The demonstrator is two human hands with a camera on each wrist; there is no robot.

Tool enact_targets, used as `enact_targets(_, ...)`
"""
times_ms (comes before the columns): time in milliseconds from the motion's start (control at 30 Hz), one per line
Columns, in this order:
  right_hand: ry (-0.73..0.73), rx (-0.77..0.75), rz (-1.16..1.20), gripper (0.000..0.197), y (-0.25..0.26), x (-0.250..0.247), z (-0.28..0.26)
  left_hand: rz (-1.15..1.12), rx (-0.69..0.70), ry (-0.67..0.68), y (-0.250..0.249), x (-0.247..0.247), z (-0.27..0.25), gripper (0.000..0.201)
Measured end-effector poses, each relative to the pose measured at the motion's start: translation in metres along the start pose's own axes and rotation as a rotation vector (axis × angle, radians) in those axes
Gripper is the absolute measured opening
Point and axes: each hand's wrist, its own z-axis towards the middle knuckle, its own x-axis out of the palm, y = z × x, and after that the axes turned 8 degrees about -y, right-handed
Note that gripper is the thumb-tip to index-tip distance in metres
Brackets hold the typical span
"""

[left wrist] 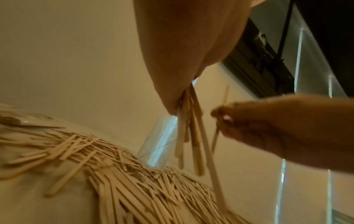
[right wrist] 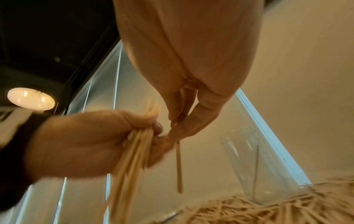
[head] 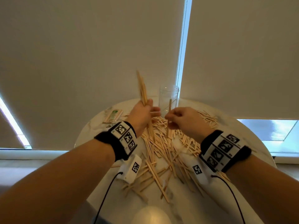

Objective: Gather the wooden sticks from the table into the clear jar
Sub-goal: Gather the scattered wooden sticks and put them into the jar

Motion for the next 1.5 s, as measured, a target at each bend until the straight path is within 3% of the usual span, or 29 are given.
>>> enact_targets(67,-0.039,-0.032,0.103,0.017,0.012,0.001,0.007,0.058,-0.019,0.12,0.007,0.01,-0.012,0.025)
enact_targets(233,-0.054,-0.106,0.039,0.013,0.017,-0.003,0.016,0.079,0.045,0.127,0.014,0.011,-0.015,0.025)
enact_targets(300,-0.083,-0.105,0.007,0.019,0.019,-0.009,0.018,0.185,0.083,0.176,0.018,0.005,-0.015,0.033)
enact_targets(433,-0.3,-0.099,0.124,0.044,0.04,-0.021,0.027,0.494,0.115,0.276,0.017,-0.001,-0.023,0.04)
enact_targets(500,-0.347,-0.108,0.022,0.046,0.047,-0.026,0.031,0.647,0.156,0.317,0.016,0.001,-0.027,0.05)
enact_targets(600,-0.075,-0.071,-0.277,0.046,0.041,-0.018,0.032,0.757,0.253,0.36,0.018,0.006,-0.033,0.042)
enact_targets(700,0.101,0.017,-0.254,0.049,0.032,-0.01,0.028,0.907,0.315,0.354,0.021,0.004,-0.037,0.031)
enact_targets(767,0.076,-0.05,-0.33,0.05,0.03,-0.008,0.026,0.953,0.328,0.338,0.022,0.003,-0.035,0.036)
enact_targets(867,0.071,-0.227,-0.706,0.049,0.023,-0.004,0.024,1.007,0.359,0.356,0.021,0.006,-0.031,0.036)
enact_targets(933,0.063,-0.276,-0.837,0.051,0.017,-0.001,0.023,1.004,0.359,0.345,0.018,0.008,-0.03,0.037)
enact_targets(1033,0.124,-0.287,-0.875,0.054,0.012,0.0,0.022,1.036,0.352,0.338,0.016,0.007,-0.03,0.053)
enact_targets(1100,0.163,-0.334,-0.905,0.044,0.015,0.004,0.017,1.091,0.333,0.355,0.014,0.009,-0.029,0.065)
enact_targets(1167,0.192,-0.397,-0.927,0.036,0.012,0.009,0.015,1.079,0.285,0.37,0.012,0.01,-0.023,0.088)
enact_targets(1267,0.191,-0.368,-0.908,0.047,0.007,0.01,0.017,1.061,0.23,0.369,0.007,0.011,-0.017,0.12)
enact_targets(1433,0.105,-0.586,-1.069,0.043,0.006,0.007,0.014,1.044,0.278,0.381,0.002,0.017,-0.008,0.12)
enact_targets(1500,0.08,-0.606,-1.088,0.041,0.003,0.003,0.014,1.011,0.293,0.419,0.0,0.016,-0.008,0.117)
